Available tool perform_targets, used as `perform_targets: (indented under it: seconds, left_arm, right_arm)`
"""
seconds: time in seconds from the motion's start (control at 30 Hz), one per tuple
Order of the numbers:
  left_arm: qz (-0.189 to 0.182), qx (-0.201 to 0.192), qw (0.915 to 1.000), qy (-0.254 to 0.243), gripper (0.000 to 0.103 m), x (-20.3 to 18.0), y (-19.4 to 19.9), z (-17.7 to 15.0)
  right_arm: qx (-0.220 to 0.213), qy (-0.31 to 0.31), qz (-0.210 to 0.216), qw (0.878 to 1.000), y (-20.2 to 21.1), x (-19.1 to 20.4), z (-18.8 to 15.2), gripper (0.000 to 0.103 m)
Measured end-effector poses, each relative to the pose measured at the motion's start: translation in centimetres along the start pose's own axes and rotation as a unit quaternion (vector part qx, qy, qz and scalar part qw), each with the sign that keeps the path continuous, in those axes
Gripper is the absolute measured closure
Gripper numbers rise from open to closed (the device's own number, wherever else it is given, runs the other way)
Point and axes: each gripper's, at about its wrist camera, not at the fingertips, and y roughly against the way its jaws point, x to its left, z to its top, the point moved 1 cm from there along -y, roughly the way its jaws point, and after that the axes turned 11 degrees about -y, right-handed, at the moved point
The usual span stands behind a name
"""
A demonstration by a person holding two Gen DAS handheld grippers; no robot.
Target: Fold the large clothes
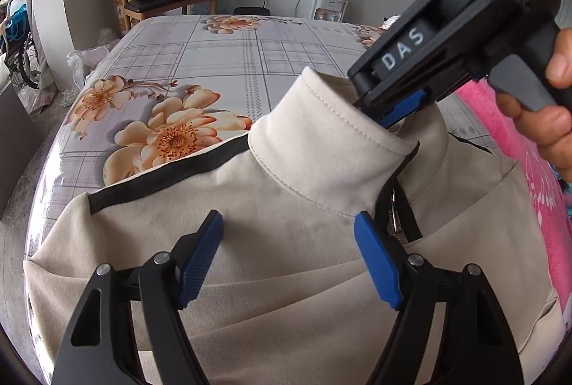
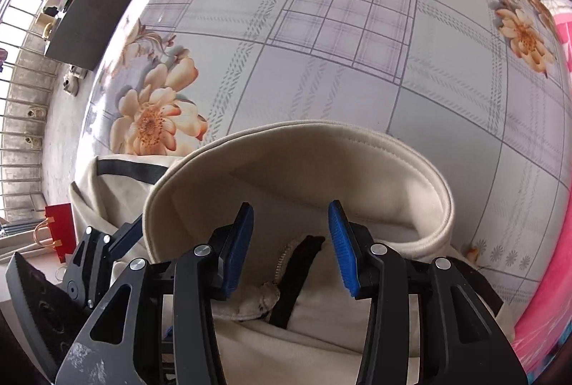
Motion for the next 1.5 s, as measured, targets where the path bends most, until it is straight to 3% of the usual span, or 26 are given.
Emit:
perform_targets:
  seconds: [0.13,0.23,0.3,0.43,0.47,0.7,0.87,0.97,1.1,1.2,1.27,1.33,1.4,1.5]
  left_arm:
    - [0.000,0.000,1.0000,0.000,0.029,0.0,0.1,0.0]
    - [-0.004,-0.002,1.0000,0.005,0.029,0.1,0.2,0.0]
    - [-0.008,-0.004,0.9999,0.008,0.029,0.3,0.2,0.0]
    - [-0.014,-0.006,0.9998,0.013,0.029,0.4,0.3,-0.1]
    - [-0.016,-0.007,0.9997,0.015,0.029,0.5,0.4,-0.1]
    - [-0.031,-0.012,0.9991,0.028,0.029,1.0,0.6,-0.1]
    - [-0.035,-0.019,0.9965,0.074,0.031,2.6,2.5,-0.9]
    - [-0.036,-0.053,0.9928,0.101,0.031,3.3,5.2,-0.8]
    - [-0.066,-0.078,0.9881,0.115,0.031,3.5,6.8,1.7]
    - [-0.079,-0.062,0.9899,0.100,0.031,2.4,5.7,4.5]
    - [-0.050,-0.026,0.9948,0.084,0.031,1.5,3.9,5.8]
    - [-0.029,0.003,0.9972,0.069,0.040,0.7,2.0,6.1]
    - [-0.010,0.029,0.9980,0.055,0.058,0.2,0.6,5.9]
    - [-0.011,0.035,0.9980,0.052,0.071,0.3,0.1,5.1]
  right_arm:
    - [-0.025,0.005,-0.018,1.000,-0.2,0.4,-0.1,0.070]
    - [-0.006,0.015,-0.039,0.999,-1.0,0.2,-1.0,0.081]
    - [-0.011,0.021,-0.052,0.998,-0.9,0.1,-1.2,0.082]
    - [-0.017,0.028,-0.038,0.999,-0.1,0.1,-1.2,0.092]
    - [-0.023,0.033,-0.035,0.999,0.3,0.2,-1.4,0.099]
    - [-0.057,0.045,0.006,0.997,3.5,-0.4,-4.4,0.100]
    - [-0.100,0.007,0.051,0.994,6.1,-1.4,-8.2,0.103]
    - [-0.137,-0.023,0.082,0.987,6.8,-3.1,-9.9,0.103]
    - [-0.161,-0.052,0.126,0.977,7.1,-4.7,-12.2,0.103]
    - [-0.171,-0.065,0.138,0.973,7.4,-5.8,-13.4,0.103]
    - [-0.163,-0.075,0.148,0.973,6.8,-6.1,-13.8,0.103]
    - [-0.154,-0.081,0.153,0.973,5.9,-6.4,-14.0,0.103]
    - [-0.152,-0.082,0.163,0.971,5.6,-6.7,-14.2,0.103]
    - [-0.178,-0.080,0.180,0.964,7.3,-7.6,-14.2,0.101]
